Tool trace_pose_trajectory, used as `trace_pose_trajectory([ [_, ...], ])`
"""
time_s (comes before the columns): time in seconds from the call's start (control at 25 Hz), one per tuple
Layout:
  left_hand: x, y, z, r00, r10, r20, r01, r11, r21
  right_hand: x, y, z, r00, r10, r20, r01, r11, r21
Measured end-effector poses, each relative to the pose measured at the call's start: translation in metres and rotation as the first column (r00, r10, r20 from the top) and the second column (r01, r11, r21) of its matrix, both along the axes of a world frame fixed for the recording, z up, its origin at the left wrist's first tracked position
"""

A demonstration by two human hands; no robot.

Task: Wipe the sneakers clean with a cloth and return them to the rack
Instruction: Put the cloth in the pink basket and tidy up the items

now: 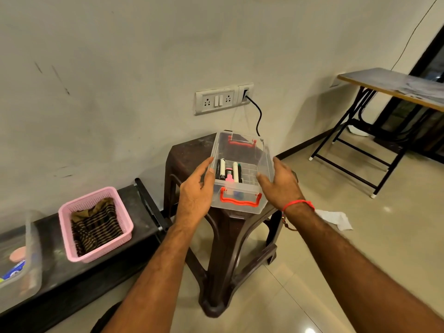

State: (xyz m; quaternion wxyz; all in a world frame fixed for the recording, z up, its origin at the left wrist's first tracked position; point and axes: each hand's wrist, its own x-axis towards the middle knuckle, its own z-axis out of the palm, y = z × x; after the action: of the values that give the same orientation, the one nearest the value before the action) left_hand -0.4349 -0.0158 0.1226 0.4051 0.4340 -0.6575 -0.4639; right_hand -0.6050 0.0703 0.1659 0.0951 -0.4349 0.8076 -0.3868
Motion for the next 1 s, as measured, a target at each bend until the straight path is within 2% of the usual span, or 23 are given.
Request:
trace_pose_trajectory([
  [0.04, -0.001, 0.003, 0.001, 1.0, 0.003, 0.003, -0.003, 1.0, 0.017, 0.001, 0.005, -0.007, 0.986, 0.015, 0.168, -0.012, 1.0, -0.017],
  [0.08, -0.001, 0.006, 0.002, 1.0, 0.01, 0.009, -0.011, 1.0, 0.02, 0.0, 0.006, -0.012, 0.964, 0.029, 0.263, -0.021, 0.999, -0.035],
  [0.24, -0.009, 0.026, -0.002, 1.0, 0.001, 0.023, 0.0, 0.999, -0.043, -0.03, -0.01, -0.014, 0.952, -0.055, 0.302, 0.074, 0.996, -0.052],
  [0.36, -0.023, 0.043, -0.004, 1.0, 0.014, -0.006, -0.014, 1.0, -0.002, -0.045, -0.021, -0.009, 0.96, -0.077, 0.269, 0.081, 0.997, -0.002],
  [0.52, -0.022, 0.047, -0.004, 0.998, 0.026, -0.056, -0.027, 0.999, -0.022, -0.038, -0.025, -0.007, 0.976, -0.034, 0.214, 0.062, 0.99, -0.126],
  [0.68, -0.02, 0.04, -0.003, 0.998, -0.013, -0.058, 0.009, 0.998, -0.058, -0.04, -0.028, -0.013, 0.934, 0.004, 0.358, 0.093, 0.962, -0.255],
  [0.84, -0.026, 0.037, -0.006, 0.993, -0.115, -0.021, 0.114, 0.992, -0.045, -0.054, -0.036, -0.015, 0.881, -0.041, 0.47, 0.177, 0.953, -0.248],
  [1.0, -0.034, 0.029, -0.004, 0.994, -0.105, 0.024, 0.105, 0.994, 0.001, -0.065, -0.056, -0.015, 0.863, -0.039, 0.503, 0.175, 0.958, -0.226],
])
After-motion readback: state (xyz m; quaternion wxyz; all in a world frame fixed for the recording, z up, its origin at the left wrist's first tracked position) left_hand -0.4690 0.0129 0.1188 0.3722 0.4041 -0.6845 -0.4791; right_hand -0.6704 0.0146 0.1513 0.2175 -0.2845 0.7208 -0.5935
